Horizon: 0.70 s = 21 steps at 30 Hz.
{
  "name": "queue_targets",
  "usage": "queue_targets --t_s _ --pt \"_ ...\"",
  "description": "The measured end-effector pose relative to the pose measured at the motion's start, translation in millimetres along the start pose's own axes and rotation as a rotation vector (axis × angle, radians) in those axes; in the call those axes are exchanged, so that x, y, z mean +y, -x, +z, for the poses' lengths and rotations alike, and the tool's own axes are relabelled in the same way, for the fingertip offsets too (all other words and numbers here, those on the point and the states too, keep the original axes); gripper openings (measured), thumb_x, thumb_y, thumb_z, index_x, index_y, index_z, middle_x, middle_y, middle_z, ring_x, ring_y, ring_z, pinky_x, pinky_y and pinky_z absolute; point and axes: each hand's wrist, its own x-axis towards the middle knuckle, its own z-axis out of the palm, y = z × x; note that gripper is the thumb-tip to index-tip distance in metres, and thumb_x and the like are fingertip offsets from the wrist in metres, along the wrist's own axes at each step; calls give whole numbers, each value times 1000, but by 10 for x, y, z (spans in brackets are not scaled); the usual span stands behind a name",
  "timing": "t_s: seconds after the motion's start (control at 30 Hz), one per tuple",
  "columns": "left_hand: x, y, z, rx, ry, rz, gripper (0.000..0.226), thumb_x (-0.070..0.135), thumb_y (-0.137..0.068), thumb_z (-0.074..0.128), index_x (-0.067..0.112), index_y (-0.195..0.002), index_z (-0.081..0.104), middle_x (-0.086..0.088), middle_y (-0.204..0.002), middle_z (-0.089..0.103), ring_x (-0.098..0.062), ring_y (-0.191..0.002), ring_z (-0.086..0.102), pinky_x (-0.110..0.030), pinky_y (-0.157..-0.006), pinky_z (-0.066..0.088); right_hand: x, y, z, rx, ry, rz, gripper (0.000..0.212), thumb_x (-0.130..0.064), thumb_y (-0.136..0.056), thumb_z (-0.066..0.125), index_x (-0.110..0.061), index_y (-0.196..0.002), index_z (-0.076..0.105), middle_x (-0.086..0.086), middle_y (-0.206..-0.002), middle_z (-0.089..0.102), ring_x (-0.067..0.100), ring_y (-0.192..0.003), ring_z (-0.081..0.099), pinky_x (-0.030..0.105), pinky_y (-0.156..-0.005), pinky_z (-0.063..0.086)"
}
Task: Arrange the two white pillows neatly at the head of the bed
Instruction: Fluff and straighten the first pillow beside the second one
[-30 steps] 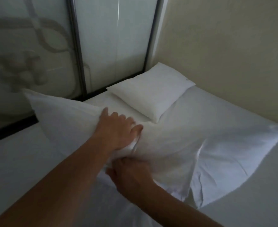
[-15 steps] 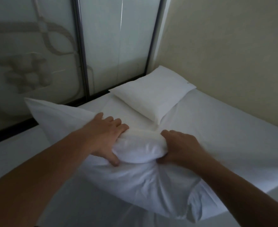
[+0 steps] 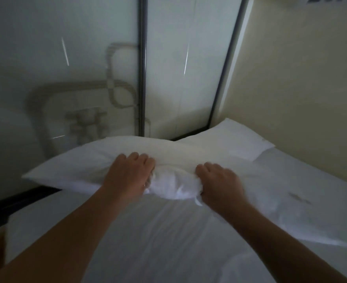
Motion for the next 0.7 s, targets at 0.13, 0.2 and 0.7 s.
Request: queue_targets --t_s 0.13,0.2,0.7 --pt "69 831 563 -512 106 43 34 28 -53 81 19 -80 62 -3 -78 67 -26 -69 66 -30 -53 50 -615 678 941 -312 -119 -107 41 -21 -37 81 -23 -71 59 -3 -65 57 22 -56 58 27 -42 40" --pt "46 1151 835 -794 213 -55 21 40 -80 61 24 -93 56 -2 -102 65 -25 -94 61 -35 -76 46 -870 968 1295 -543 -132 -186 41 -39 -39 82 -25 -70 59 -6 -66 60 16 -59 62 23 -43 41" --pt "-433 867 2210 -654 311 -360 134 106 -29 22 46 -135 -33 -5 -156 -29 -33 -138 -32 -66 -104 -20 -146 284 2266 -550 -154 338 90 -88 -72 6 -41 -148 19 -7 -158 22 17 -145 17 48 -115 15"
